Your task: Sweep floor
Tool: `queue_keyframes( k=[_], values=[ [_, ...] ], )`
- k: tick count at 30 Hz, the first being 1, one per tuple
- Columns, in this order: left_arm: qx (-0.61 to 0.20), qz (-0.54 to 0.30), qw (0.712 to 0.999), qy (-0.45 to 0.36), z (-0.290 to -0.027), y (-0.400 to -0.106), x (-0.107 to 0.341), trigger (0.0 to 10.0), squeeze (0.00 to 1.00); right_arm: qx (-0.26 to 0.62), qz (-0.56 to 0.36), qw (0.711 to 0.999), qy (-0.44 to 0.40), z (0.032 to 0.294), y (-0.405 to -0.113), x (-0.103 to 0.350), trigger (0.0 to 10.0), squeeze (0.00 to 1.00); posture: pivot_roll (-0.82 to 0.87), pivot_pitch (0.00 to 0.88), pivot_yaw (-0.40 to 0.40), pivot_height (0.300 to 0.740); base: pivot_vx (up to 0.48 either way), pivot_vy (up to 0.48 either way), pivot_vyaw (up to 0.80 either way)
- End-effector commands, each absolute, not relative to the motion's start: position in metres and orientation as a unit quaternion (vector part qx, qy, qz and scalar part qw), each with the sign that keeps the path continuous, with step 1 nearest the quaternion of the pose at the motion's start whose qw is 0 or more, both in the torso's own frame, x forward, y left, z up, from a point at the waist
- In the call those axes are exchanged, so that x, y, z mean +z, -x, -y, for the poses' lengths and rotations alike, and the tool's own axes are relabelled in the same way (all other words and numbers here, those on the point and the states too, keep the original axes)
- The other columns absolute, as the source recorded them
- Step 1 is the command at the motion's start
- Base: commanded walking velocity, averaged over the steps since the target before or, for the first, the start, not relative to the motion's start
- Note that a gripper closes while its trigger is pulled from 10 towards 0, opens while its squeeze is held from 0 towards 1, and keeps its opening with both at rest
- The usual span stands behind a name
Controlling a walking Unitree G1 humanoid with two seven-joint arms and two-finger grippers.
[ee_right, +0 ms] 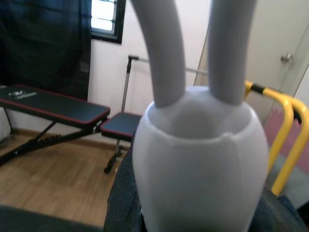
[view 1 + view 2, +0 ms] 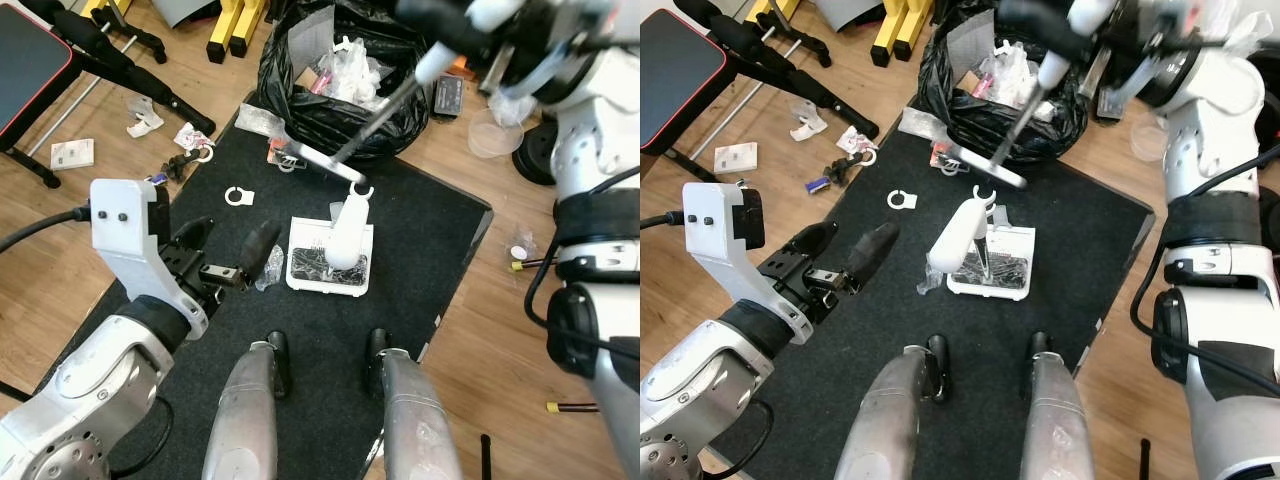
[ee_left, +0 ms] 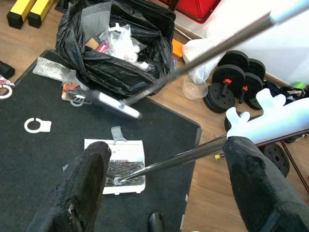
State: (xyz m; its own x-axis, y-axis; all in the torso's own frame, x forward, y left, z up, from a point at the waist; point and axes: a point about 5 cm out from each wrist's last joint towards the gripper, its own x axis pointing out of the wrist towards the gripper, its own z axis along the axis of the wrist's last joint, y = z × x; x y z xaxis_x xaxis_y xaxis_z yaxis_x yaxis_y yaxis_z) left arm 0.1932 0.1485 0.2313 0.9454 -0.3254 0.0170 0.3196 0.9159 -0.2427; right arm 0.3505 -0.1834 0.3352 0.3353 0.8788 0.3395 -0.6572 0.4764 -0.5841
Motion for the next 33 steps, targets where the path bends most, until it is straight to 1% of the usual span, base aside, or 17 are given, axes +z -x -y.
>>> queue_keyframes(
  k=[1, 6, 10, 13, 14, 18, 21, 22, 23, 28, 33],
  values=[
    [-0.151, -0.019, 0.980, 0.125, -0.149, -0.191, 0.228, 10.0, 0.00, 0.473, 0.353, 0.784, 0.192, 0.185, -0.344, 0.343, 10.0, 0.00, 0.22, 0.399, 0.011, 0.740, 0.000, 0.000, 0.00],
    [-0.151, -0.017, 0.980, 0.124, -0.149, -0.190, 0.229, 10.0, 0.00, 0.489, 0.316, 0.790, 0.194, 0.182, -0.347, 0.318, 10.0, 0.00, 0.23, 0.411, 0.012, 0.740, 0.000, 0.000, 0.00],
    [-0.152, -0.017, 0.980, 0.124, -0.150, -0.190, 0.230, 10.0, 0.00, 0.501, 0.298, 0.792, 0.184, 0.180, -0.348, 0.308, 10.0, 0.00, 0.23, 0.420, 0.017, 0.740, 0.000, 0.000, 0.00],
    [-0.153, -0.016, 0.980, 0.124, -0.150, -0.190, 0.230, 10.0, 0.00, 0.554, 0.254, 0.775, 0.168, 0.178, -0.343, 0.297, 10.0, 0.00, 0.23, 0.422, 0.018, 0.740, 0.000, 0.000, 0.00],
    [-0.153, -0.016, 0.980, 0.124, -0.150, -0.190, 0.230, 10.0, 0.00, 0.578, 0.237, 0.765, 0.158, 0.179, -0.341, 0.299, 10.0, 0.00, 0.23, 0.423, 0.017, 0.740, 0.000, 0.000, 0.00],
    [-0.153, -0.017, 0.980, 0.124, -0.150, -0.190, 0.230, 10.0, 0.00, 0.587, 0.232, 0.760, 0.154, 0.179, -0.340, 0.301, 10.0, 0.00, 0.23, 0.423, 0.017, 0.740, 0.000, 0.000, 0.00],
    [-0.153, -0.017, 0.980, 0.124, -0.150, -0.191, 0.230, 10.0, 0.00, 0.617, 0.209, 0.746, 0.137, 0.185, -0.337, 0.312, 10.0, 0.00, 0.22, 0.419, 0.015, 0.740, 0.000, 0.000, 0.00],
    [-0.153, -0.017, 0.980, 0.124, -0.150, -0.191, 0.230, 10.0, 0.00, 0.617, 0.209, 0.746, 0.137, 0.185, -0.337, 0.312, 10.0, 0.00, 0.22, 0.419, 0.015, 0.740, 0.000, 0.000, 0.00],
    [-0.153, -0.017, 0.980, 0.125, -0.150, -0.192, 0.229, 10.0, 0.00, 0.633, 0.202, 0.739, 0.114, 0.191, -0.335, 0.322, 10.0, 0.00, 0.21, 0.416, 0.013, 0.740, 0.000, 0.000, 0.00],
    [-0.153, -0.018, 0.980, 0.126, -0.150, -0.193, 0.229, 10.0, 0.00, 0.640, 0.198, 0.735, 0.103, 0.197, -0.333, 0.330, 10.0, 0.00, 0.20, 0.412, 0.011, 0.740, 0.000, 0.000, 0.00],
    [-0.154, -0.018, 0.980, 0.128, -0.149, -0.194, 0.228, 10.0, 0.00, 0.636, 0.204, 0.740, 0.086, 0.202, -0.333, 0.338, 10.0, 0.00, 0.20, 0.407, 0.009, 0.740, 0.000, 0.000, 0.00]
  ],
)
